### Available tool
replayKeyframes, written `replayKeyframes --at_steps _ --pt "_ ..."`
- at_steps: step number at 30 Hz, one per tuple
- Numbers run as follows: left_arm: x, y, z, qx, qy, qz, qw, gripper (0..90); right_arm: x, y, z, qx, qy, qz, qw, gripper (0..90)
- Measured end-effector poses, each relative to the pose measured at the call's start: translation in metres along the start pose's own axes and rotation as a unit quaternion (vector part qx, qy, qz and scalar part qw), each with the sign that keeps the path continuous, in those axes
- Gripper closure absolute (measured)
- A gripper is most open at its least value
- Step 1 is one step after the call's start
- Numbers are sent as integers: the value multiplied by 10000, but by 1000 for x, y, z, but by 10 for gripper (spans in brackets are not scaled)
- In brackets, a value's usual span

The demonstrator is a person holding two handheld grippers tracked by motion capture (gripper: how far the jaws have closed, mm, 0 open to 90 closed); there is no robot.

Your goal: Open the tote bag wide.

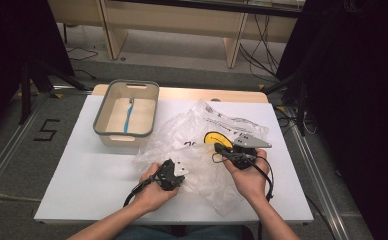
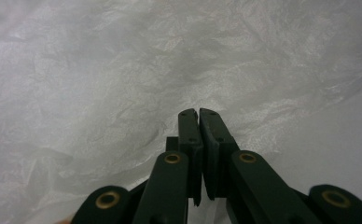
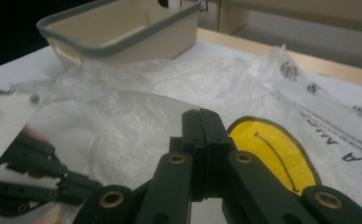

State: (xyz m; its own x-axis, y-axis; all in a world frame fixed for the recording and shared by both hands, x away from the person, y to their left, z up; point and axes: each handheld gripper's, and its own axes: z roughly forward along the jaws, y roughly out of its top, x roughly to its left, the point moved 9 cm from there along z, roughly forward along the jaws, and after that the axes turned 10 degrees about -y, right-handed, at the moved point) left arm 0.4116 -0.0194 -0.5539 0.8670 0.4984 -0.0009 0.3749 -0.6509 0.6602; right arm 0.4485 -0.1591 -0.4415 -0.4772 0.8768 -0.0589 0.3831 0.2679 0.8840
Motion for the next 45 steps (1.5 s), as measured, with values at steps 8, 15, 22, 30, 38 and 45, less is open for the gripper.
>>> replayKeyframes --at_steps 8,15,22,30,38,45 --pt "0 0 0 -27 19 46 10000 883 -8 29 0 -465 -256 181 9984 900" --pt "-1 0 0 -2 41 96 9999 882 -13 45 -1 -731 -387 286 9962 900" --pt "-1 0 0 8 66 136 9999 881 -17 55 -5 -1035 -499 406 9926 900" --pt "-1 0 0 -2 83 141 9999 880 -20 65 -11 -1352 -594 480 9879 900" --pt "-1 0 -2 -28 23 72 10000 847 -18 60 -8 -1255 -554 447 9895 900" --pt "-6 5 -22 -255 -57 111 9996 727 -17 59 -7 -1231 -543 444 9899 900"
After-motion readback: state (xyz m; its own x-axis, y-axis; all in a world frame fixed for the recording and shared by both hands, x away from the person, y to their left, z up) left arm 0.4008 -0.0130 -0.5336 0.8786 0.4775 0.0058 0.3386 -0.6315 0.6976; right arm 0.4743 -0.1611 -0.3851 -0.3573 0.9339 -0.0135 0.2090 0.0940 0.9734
